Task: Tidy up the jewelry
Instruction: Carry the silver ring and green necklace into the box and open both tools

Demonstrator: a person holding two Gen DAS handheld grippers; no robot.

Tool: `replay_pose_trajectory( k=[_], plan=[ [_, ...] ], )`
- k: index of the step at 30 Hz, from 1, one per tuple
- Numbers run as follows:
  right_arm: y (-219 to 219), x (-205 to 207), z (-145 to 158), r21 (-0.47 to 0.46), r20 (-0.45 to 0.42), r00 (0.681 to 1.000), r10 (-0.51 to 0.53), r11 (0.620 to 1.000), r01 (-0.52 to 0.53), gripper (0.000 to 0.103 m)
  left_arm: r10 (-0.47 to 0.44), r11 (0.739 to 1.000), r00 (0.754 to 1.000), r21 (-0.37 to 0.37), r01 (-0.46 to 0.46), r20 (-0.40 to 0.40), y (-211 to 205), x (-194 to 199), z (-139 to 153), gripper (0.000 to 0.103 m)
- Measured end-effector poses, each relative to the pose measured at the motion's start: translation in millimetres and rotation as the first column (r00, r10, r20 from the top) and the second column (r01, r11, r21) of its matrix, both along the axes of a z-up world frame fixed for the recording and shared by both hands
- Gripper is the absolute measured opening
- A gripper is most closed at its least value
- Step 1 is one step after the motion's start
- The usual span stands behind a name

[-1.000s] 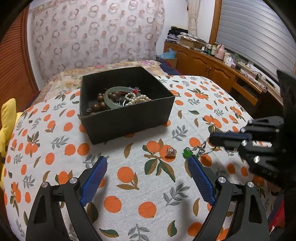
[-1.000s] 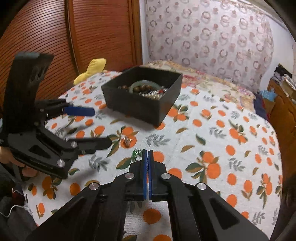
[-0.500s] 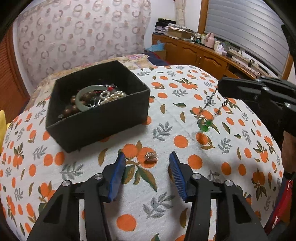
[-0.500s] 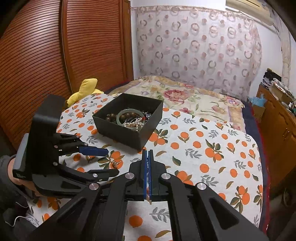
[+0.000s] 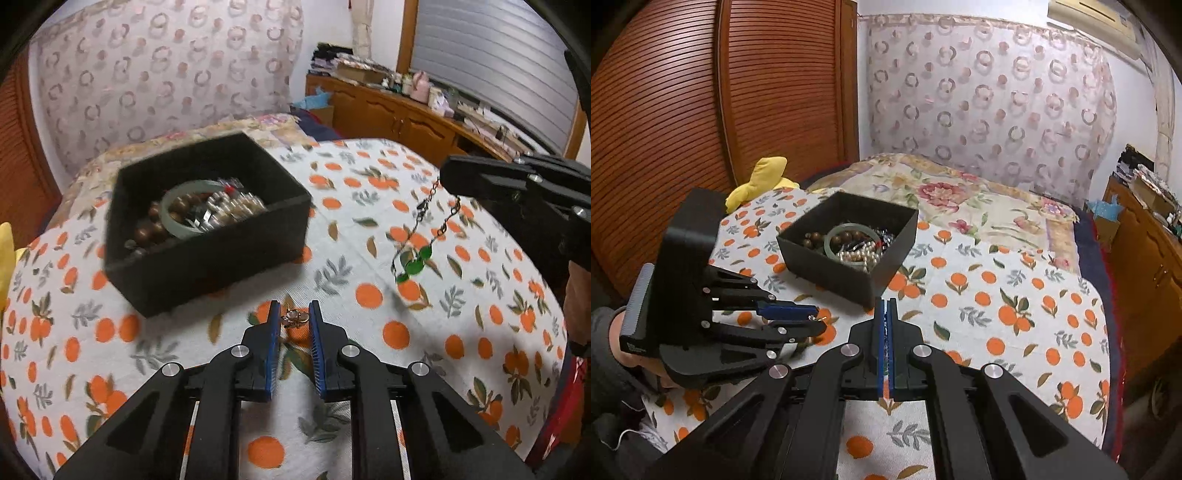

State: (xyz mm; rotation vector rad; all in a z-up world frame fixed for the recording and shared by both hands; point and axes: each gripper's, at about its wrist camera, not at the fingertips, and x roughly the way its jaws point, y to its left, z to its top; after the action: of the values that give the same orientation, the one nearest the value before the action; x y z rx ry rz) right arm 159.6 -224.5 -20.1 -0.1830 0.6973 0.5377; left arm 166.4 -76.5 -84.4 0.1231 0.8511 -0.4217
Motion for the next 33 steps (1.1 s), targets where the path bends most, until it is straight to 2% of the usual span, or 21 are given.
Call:
replay_pose_trajectory(
  k=[11, 19, 27, 33],
  plan=[
    [22.3, 27.4, 35.2, 0.025, 0.074, 0.996, 0.039, 0.999, -0.041, 0.002, 0.077, 0.997, 0.992, -0.036, -0.074, 0.097, 29.7, 19.9, 44.4, 0.014],
    [43.9, 59.0, 50.5, 0.034, 0.097, 0.993, 0.065, 0.997, -0.068, 0.002, 0.130, 0.991, 0.987, -0.049, -0.126, 0.093, 46.3, 45.2, 46.9, 0.014],
    [61.4, 94.0, 41.7, 0.058, 0.048, 0.995, 0.084, 0.995, -0.087, 0.002, 0.156, 0.987, 0.985, -0.056, -0.152, 0.071, 58.3, 59.7, 36.8, 0.014],
    [70.4, 106.4, 17.7, 0.060, -0.026, 0.995, 0.096, 0.994, -0.095, 0.002, 0.165, 0.985, 0.984, -0.061, -0.161, 0.068, 61.2, 67.5, 34.9, 0.014]
  ],
)
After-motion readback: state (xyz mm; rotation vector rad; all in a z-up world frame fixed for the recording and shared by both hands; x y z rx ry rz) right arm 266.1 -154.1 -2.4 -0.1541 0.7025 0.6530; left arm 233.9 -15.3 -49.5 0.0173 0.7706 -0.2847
